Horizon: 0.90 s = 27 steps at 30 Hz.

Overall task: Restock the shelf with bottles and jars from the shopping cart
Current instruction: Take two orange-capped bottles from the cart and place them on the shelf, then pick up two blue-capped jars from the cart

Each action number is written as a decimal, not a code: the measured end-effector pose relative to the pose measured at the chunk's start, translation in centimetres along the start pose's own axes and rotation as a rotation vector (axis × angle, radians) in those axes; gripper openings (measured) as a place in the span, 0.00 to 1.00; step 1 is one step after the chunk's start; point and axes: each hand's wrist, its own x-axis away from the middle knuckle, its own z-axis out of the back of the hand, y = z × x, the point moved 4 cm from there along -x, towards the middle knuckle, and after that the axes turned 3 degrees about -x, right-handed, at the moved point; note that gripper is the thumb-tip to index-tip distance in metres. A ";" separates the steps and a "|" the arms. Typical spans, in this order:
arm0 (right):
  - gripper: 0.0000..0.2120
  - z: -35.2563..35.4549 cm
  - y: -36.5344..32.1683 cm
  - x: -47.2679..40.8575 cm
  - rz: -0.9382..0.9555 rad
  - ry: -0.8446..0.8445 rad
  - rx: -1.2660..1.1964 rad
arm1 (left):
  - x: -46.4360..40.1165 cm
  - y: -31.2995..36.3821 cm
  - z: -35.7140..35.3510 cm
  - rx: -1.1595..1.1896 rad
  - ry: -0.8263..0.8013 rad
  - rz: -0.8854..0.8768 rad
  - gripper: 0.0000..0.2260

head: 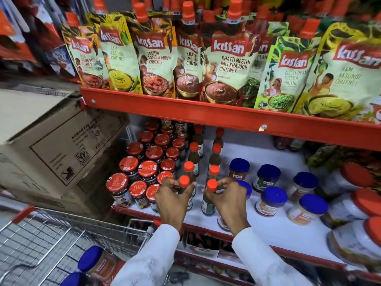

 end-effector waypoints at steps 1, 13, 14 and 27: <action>0.13 0.0 0.0 0.0 0.004 -0.010 0.010 | 0.0 -0.1 0.0 -0.001 -0.014 0.003 0.19; 0.21 2.3 -5.6 5.4 0.512 -0.074 0.252 | 2.5 -1.6 9.9 -0.031 0.031 -0.075 0.18; 0.19 1.7 -6.3 6.0 0.549 -0.107 0.199 | 2.9 -2.3 11.5 -0.032 0.067 -0.062 0.18; 0.21 -22.9 -5.0 13.3 0.440 -1.161 0.209 | 11.1 -19.5 23.7 -0.218 0.426 0.413 0.26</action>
